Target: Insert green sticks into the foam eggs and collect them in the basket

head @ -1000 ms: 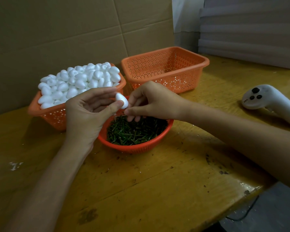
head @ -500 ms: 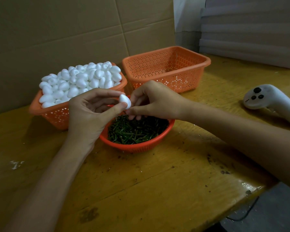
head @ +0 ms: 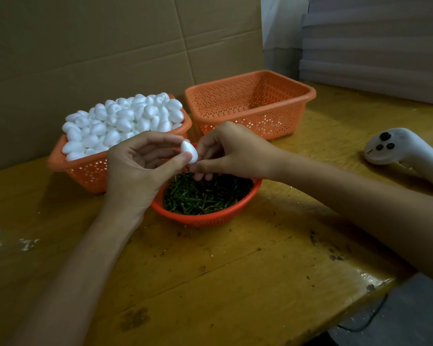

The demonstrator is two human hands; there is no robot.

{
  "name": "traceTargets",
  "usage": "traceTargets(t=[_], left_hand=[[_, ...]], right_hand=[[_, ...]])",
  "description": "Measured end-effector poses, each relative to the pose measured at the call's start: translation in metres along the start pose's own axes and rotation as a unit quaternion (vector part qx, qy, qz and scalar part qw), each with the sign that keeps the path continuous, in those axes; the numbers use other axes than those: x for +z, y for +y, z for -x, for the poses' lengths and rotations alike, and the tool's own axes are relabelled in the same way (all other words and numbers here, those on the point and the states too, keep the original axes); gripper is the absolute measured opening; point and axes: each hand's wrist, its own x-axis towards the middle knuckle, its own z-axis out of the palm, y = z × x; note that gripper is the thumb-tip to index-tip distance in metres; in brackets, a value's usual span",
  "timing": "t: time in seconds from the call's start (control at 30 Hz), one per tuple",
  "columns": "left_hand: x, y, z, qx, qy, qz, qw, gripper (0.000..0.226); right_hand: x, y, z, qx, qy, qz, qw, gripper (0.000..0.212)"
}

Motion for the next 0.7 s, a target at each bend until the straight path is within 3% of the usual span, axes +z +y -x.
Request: traceTargets(t=[0.7], left_hand=[[-0.0033, -0.0037, -0.0009, 0.001, -0.011, 0.011, 1.000, 0.025]], right_hand=[[-0.0001, 0.0043, -0.0020, 0.000, 0.002, -0.021, 1.000, 0.011]])
